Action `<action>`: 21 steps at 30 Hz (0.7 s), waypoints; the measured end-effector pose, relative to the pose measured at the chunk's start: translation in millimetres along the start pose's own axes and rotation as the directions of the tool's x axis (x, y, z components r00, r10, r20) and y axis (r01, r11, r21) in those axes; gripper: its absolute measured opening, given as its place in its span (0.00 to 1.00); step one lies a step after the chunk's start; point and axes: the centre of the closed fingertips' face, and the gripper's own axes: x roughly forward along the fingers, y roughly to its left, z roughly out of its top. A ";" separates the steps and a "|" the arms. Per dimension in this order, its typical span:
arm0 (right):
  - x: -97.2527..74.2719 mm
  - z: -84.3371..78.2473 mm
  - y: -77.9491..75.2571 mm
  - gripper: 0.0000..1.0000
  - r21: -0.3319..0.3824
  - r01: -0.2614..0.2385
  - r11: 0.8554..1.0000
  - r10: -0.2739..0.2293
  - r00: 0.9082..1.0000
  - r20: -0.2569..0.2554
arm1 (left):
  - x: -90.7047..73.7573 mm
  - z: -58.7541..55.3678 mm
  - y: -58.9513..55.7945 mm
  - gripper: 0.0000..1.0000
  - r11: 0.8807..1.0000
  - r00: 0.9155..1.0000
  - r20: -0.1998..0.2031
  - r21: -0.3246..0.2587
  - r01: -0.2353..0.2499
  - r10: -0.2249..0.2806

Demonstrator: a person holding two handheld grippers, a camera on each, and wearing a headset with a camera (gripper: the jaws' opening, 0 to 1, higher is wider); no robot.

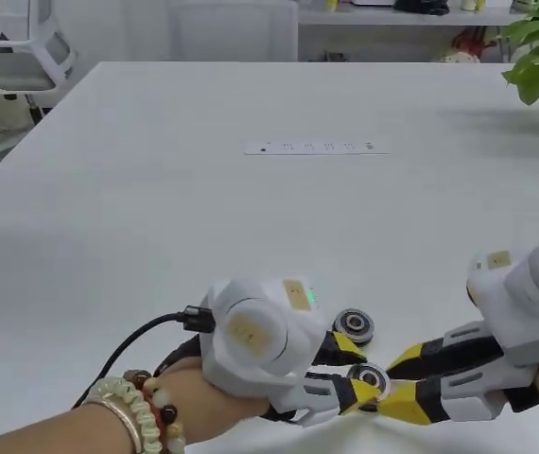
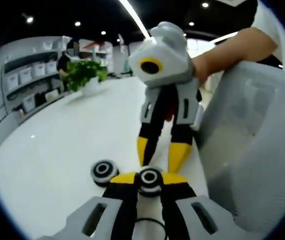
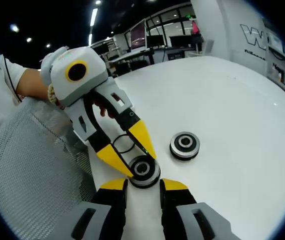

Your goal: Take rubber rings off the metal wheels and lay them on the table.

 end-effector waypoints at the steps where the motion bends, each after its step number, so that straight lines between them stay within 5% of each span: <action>1: 0.1 0.2 0.3 0.23 0.000 -0.002 1.000 0.002 1.000 0.002 | 0.4 0.1 -1.2 0.16 1.000 1.000 0.001 -0.001 0.005 -0.005; 15: 4.3 -2.1 -1.1 0.22 -0.073 0.012 0.997 -0.014 1.000 -0.016 | 0.3 -2.0 -1.5 0.15 1.000 1.000 0.007 0.010 0.000 0.000; 21: 1.6 -4.0 -2.6 0.12 -0.127 0.026 0.992 -0.031 0.999 -0.035 | -0.8 -2.7 -0.3 0.15 1.000 1.000 0.012 0.003 -0.008 0.008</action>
